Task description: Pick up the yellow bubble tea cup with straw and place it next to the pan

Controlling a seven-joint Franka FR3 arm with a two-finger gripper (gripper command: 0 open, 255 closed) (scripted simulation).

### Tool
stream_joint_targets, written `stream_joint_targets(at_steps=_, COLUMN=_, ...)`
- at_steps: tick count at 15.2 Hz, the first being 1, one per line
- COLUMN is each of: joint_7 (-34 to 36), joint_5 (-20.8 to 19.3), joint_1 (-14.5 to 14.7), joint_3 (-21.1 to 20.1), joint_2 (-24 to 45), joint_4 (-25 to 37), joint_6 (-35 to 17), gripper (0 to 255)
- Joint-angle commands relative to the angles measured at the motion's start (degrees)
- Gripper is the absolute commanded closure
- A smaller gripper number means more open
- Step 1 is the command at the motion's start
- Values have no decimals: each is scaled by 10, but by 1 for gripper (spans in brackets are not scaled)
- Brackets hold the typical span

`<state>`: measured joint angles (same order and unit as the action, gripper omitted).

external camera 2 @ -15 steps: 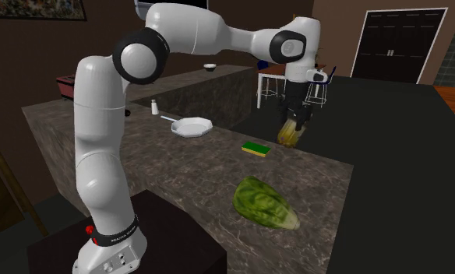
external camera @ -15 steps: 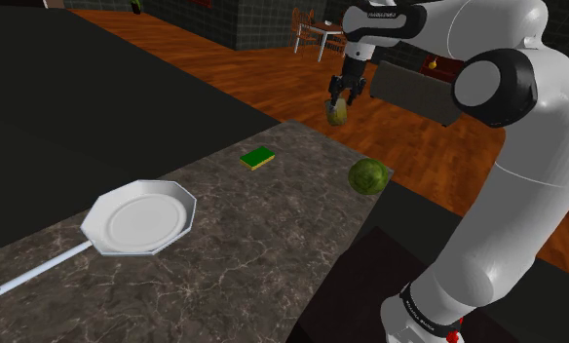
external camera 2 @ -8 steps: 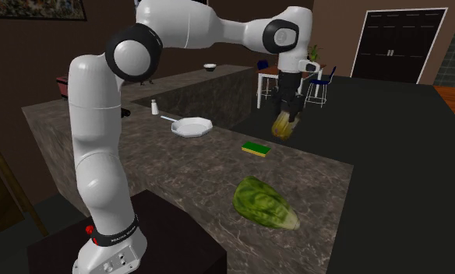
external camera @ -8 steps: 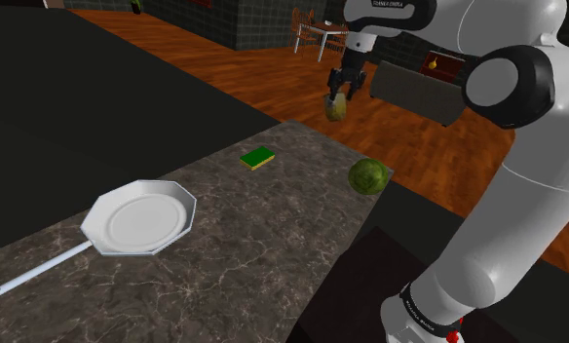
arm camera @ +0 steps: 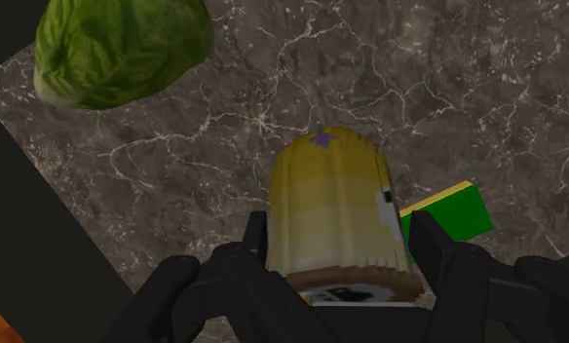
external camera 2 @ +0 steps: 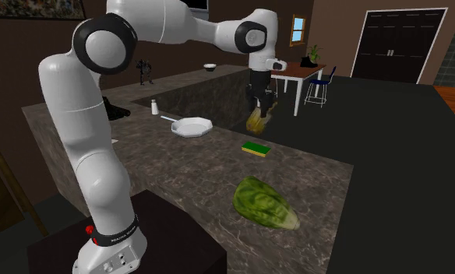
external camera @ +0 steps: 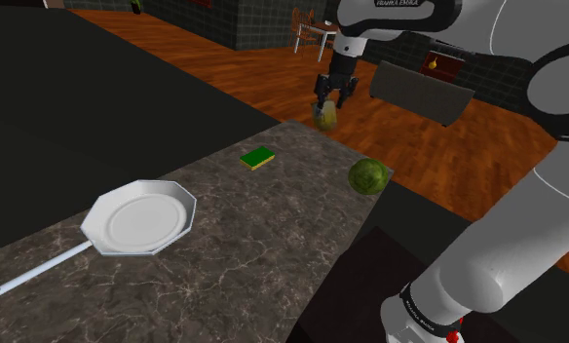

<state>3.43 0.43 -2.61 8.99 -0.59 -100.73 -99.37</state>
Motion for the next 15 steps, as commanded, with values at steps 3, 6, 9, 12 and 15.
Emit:
stream_joint_targets(at_steps=3, joint_7=53, joint_5=-3, joint_1=25, joint_3=-27, joint_2=-37, joint_4=-39, joint_6=-3, gripper=255)
stream_joint_targets(at_steps=6, joint_7=93, joint_5=-3, joint_1=43, joint_3=-49, joint_2=-62, joint_4=-67, joint_6=-6, gripper=255)
stream_joint_targets(at_steps=9, joint_7=133, joint_5=-1, joint_1=60, joint_3=-72, joint_2=-83, joint_4=-90, joint_6=-8, gripper=255)
stream_joint_targets(at_steps=12, joint_7=173, joint_5=4, joint_1=78, joint_3=-95, joint_2=-99, joint_4=-106, joint_6=-10, gripper=255)
stream_joint_targets(at_steps=15, joint_7=214, joint_5=9, joint_1=95, joint_3=-120, joint_2=-109, joint_4=-117, joint_6=-10, gripper=255)
